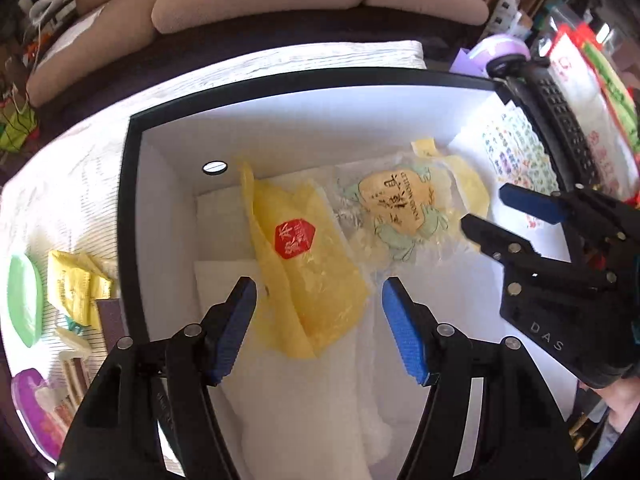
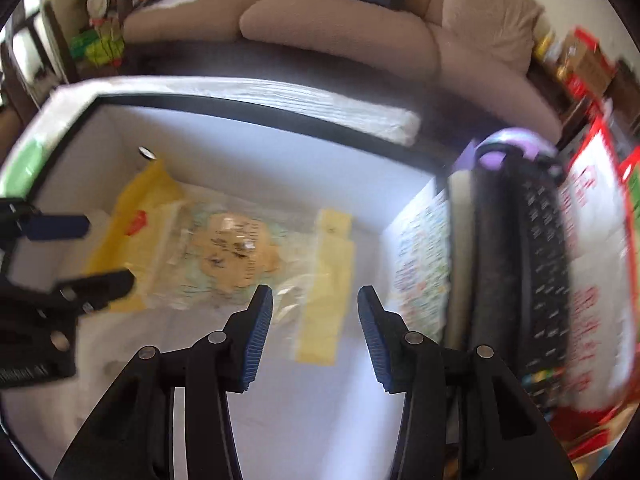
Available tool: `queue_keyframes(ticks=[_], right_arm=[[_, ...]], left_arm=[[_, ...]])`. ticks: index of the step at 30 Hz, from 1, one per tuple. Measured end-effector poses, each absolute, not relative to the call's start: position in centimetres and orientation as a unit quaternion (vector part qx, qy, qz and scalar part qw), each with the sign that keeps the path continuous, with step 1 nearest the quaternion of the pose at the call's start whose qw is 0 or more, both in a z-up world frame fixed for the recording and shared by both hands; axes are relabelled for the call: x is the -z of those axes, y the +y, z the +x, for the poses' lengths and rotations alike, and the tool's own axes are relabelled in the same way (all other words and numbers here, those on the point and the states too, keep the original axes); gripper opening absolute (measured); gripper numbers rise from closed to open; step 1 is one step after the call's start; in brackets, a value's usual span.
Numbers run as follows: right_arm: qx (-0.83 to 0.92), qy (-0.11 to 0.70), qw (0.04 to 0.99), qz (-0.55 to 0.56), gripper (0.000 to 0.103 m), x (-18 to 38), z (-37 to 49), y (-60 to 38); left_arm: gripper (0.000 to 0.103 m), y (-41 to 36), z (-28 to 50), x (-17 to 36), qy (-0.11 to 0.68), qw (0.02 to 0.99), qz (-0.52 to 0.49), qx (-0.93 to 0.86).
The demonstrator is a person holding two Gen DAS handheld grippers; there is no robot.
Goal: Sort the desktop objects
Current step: 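Carry the bag over the black box and lower it inside with both grippers, then open both grippers and release the bag flat inside the box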
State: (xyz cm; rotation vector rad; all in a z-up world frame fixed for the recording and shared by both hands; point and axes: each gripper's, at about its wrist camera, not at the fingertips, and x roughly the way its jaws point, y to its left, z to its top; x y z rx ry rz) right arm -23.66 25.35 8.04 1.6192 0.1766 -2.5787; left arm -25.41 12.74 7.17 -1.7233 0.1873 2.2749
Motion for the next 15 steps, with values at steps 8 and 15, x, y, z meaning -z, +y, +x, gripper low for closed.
queue_keyframes(ticks=[8, 15], right_arm=[[0.856, 0.099, 0.025, 0.506, 0.058, -10.9, -22.3, 25.0], [0.869, 0.088, 0.033, 0.486, 0.059, -12.7, -19.9, 28.2]], left_arm=[[0.065, 14.1, -29.2, -4.9, 0.010, 0.151, -0.623, -0.768], [0.064, 16.5, -31.5, -4.5, 0.002, 0.153, -0.625, -0.765]])
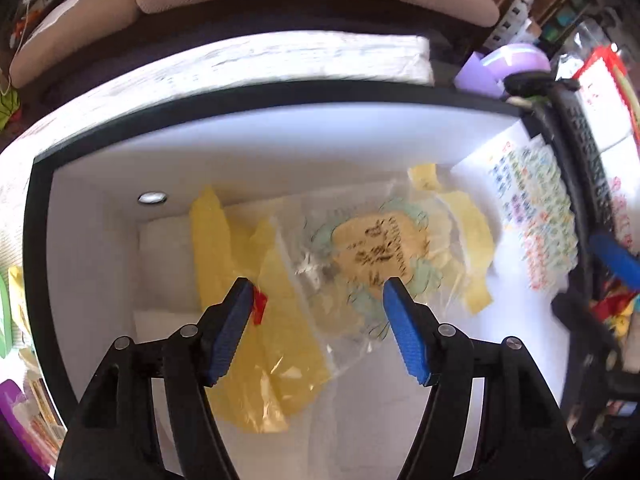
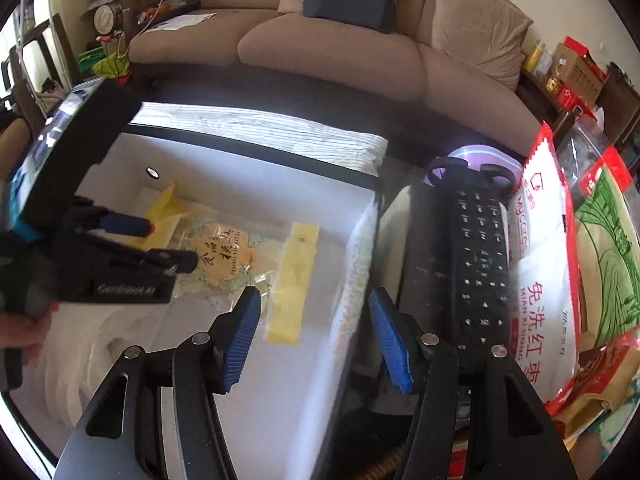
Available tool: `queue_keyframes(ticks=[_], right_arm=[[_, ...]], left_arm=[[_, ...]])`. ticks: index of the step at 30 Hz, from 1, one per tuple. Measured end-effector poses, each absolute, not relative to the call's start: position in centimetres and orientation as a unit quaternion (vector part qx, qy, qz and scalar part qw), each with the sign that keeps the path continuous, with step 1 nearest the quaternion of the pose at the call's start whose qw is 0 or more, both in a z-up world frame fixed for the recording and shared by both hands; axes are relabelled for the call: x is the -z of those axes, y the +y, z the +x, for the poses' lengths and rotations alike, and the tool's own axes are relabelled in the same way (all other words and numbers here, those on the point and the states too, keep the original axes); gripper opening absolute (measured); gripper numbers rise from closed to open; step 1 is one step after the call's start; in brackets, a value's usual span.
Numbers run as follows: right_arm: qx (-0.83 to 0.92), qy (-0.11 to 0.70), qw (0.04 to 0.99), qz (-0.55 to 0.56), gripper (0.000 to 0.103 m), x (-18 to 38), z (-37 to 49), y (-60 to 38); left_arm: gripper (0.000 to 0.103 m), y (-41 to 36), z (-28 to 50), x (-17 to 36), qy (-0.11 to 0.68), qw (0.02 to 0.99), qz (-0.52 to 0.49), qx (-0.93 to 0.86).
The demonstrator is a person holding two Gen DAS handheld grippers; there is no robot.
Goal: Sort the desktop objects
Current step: 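Open both grippers and release the bag flat inside the box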
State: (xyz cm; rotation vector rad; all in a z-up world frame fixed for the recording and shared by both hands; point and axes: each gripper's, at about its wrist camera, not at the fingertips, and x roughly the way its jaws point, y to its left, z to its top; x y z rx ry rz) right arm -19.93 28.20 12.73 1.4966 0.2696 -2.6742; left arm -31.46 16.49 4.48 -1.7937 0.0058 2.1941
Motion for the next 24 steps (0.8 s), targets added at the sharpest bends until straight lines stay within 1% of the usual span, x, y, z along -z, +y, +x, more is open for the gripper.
queue_keyframes(ticks=[2, 6, 10, 12, 13, 14, 15, 17, 18, 22, 24], right_arm=[[0.871, 0.077, 0.041, 0.483, 0.059, -13.2, -19.5, 28.4], [0.876, 0.069, 0.057, 0.475, 0.059, -13.8, -18.7, 28.1], [0.876, 0.071, 0.066, 0.472, 0.059, -13.5, -18.3, 27.6], [0.877, 0.068, 0.073, 0.470, 0.059, -13.2, -17.8, 27.2], [0.877, 0.068, 0.074, 0.470, 0.059, -13.0, -17.6, 26.9], [0.877, 0.067, 0.074, 0.470, 0.060, -12.8, -17.2, 26.5], [0.877, 0.065, 0.076, 0.470, 0.063, -12.8, -16.6, 26.1], [0.881, 0.060, 0.077, 0.463, 0.068, -12.9, -15.4, 25.3], [0.882, 0.060, 0.075, 0.460, 0.070, -12.9, -14.9, 25.0], [0.885, 0.047, 0.071, 0.457, 0.071, -12.9, -12.7, 24.1], [0.886, 0.041, 0.068, 0.457, 0.074, -12.9, -11.5, 23.8]], left_arm=[[0.064, 17.2, -32.3, -4.6, -0.038, 0.178, -0.626, -0.758], [0.064, 18.5, -32.7, -4.7, -0.056, 0.190, -0.621, -0.758], [0.066, 17.2, -31.2, -6.5, -0.018, 0.162, -0.599, -0.784], [0.076, 16.2, -29.6, -7.6, -0.009, 0.157, -0.585, -0.795], [0.085, 15.6, -28.6, -8.2, -0.004, 0.157, -0.579, -0.800], [0.090, 14.9, -27.7, -9.1, 0.000, 0.156, -0.573, -0.804], [0.092, 14.3, -26.6, -9.6, 0.002, 0.158, -0.569, -0.807], [0.103, 13.5, -24.6, -10.3, 0.010, 0.161, -0.562, -0.811], [0.103, 13.0, -23.7, -10.7, 0.017, 0.160, -0.558, -0.814], [0.103, 12.1, -19.3, -12.2, 0.056, 0.146, -0.541, -0.826], [0.103, 11.4, -17.0, -12.9, 0.059, 0.139, -0.532, -0.833]])
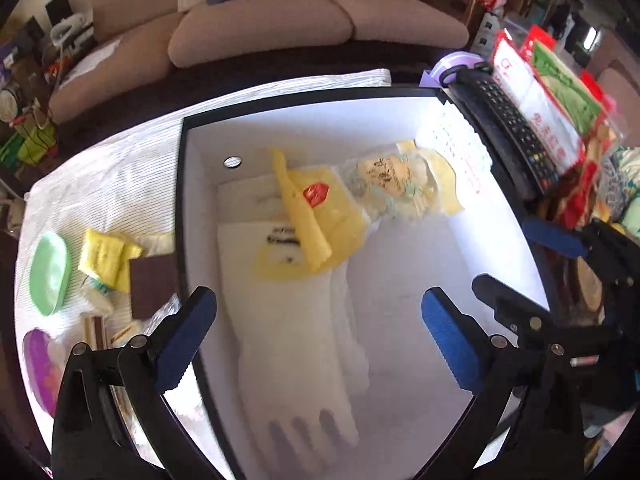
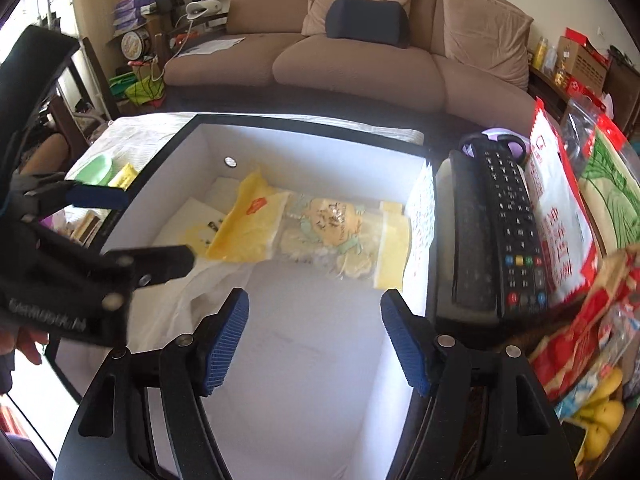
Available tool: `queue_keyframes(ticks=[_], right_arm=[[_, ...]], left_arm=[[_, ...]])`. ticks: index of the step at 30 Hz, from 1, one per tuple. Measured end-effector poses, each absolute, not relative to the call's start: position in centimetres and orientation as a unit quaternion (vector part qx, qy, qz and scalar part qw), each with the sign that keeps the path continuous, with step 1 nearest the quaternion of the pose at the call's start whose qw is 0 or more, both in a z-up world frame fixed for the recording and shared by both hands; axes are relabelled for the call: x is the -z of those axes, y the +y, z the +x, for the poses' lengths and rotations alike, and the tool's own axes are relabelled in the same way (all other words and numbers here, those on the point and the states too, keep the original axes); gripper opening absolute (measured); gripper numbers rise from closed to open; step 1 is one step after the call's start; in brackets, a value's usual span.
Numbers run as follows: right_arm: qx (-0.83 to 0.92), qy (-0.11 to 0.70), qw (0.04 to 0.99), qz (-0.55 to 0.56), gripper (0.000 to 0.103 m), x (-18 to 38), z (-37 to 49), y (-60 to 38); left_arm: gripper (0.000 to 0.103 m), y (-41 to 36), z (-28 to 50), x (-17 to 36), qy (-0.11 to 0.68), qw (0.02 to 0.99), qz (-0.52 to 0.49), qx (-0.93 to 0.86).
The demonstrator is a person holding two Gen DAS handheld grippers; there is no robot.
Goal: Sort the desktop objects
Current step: 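Open both grippers and release the bag flat inside the box, then withdraw both open grippers from the box back over the table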
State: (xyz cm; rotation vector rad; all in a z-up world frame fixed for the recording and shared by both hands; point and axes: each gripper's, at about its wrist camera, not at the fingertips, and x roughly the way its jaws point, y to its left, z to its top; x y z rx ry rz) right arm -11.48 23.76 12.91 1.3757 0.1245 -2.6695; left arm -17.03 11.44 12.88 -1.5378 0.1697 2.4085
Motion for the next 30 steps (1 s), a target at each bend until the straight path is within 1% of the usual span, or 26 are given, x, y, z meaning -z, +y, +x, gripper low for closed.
queue_keyframes(ticks=[2, 5, 7, 8, 15, 27, 30], right_arm=[[0.886, 0.035, 0.068, 0.457, 0.077, -13.0, -10.5, 23.6], [0.888, 0.015, 0.069, 0.454, 0.087, -13.4, -8.6, 23.3], [0.888, 0.005, 0.067, 0.454, 0.095, -13.8, -7.2, 22.8], [0.890, 0.003, 0.066, 0.452, 0.103, -13.9, -6.4, 22.5], [0.893, -0.011, 0.068, 0.445, 0.103, -14.7, -1.1, 20.1], [0.894, -0.059, 0.044, 0.442, 0.103, -12.3, 6.3, 19.0], [0.901, -0.055, 0.032, 0.430, 0.103, -11.4, 8.2, 18.7]], left_arm=[[0.103, 10.7, -15.0, -13.4, 0.052, 0.137, -0.526, -0.838], [0.103, 9.1, -11.5, -14.5, 0.030, 0.136, -0.515, -0.846], [0.103, 8.0, -9.4, -15.0, 0.009, 0.135, -0.511, -0.849], [0.103, 7.4, -8.3, -15.2, 0.001, 0.134, -0.507, -0.851], [0.103, 4.3, -1.6, -15.6, -0.009, 0.108, -0.495, -0.862], [0.103, 0.9, 6.4, -13.0, -0.040, 0.085, -0.494, -0.865], [0.103, 0.5, 8.0, -12.0, -0.036, 0.076, -0.486, -0.870]])
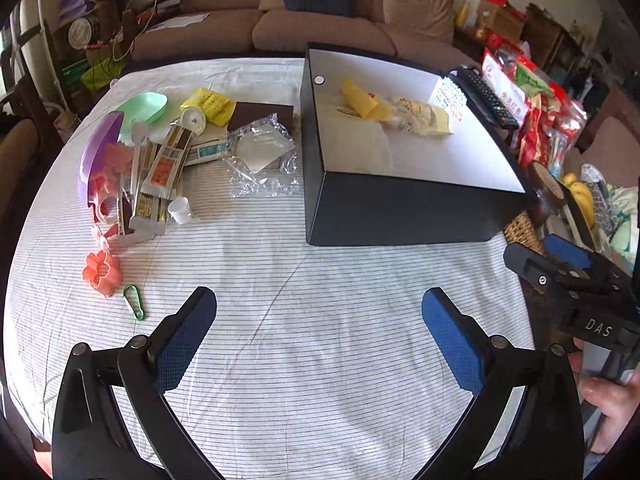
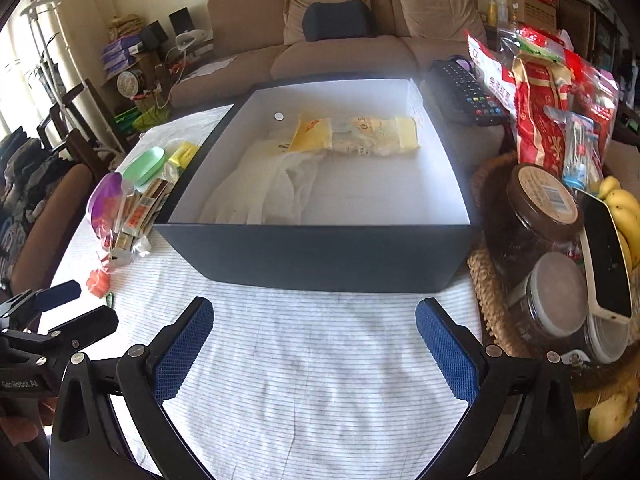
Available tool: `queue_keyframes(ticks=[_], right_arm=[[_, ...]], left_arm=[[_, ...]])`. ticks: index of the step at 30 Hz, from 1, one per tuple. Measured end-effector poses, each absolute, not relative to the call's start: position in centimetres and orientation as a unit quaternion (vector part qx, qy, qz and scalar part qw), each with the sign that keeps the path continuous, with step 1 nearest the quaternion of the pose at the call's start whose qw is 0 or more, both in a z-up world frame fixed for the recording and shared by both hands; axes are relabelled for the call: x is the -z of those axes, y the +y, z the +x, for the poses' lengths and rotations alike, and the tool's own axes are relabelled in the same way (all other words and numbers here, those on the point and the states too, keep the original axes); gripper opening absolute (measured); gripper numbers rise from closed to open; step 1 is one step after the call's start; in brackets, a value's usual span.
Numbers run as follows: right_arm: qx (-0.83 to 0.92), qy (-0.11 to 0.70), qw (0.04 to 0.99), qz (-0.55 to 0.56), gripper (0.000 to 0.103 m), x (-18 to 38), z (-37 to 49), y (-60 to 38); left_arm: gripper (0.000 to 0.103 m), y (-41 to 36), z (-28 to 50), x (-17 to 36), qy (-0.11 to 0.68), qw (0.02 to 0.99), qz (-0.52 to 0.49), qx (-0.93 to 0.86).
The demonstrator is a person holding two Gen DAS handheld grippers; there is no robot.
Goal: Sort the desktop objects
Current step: 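Withdraw both open grippers from the box back over the table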
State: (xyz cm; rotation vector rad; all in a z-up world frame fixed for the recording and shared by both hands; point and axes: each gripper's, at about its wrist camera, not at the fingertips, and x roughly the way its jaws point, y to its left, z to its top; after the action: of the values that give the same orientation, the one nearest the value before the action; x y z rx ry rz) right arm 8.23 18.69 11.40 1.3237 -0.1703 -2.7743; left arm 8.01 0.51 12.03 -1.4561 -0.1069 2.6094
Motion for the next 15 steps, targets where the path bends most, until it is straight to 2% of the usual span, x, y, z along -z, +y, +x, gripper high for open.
queue_keyframes(ticks=[15], right_arm=[[0.897, -0.063, -0.031, 0.437, 0.103, -2.6, 11.8, 19.5]], left_arm=[[0.103, 0.8, 10.0, -2.8, -0.042, 0.034, -0.505, -0.861]])
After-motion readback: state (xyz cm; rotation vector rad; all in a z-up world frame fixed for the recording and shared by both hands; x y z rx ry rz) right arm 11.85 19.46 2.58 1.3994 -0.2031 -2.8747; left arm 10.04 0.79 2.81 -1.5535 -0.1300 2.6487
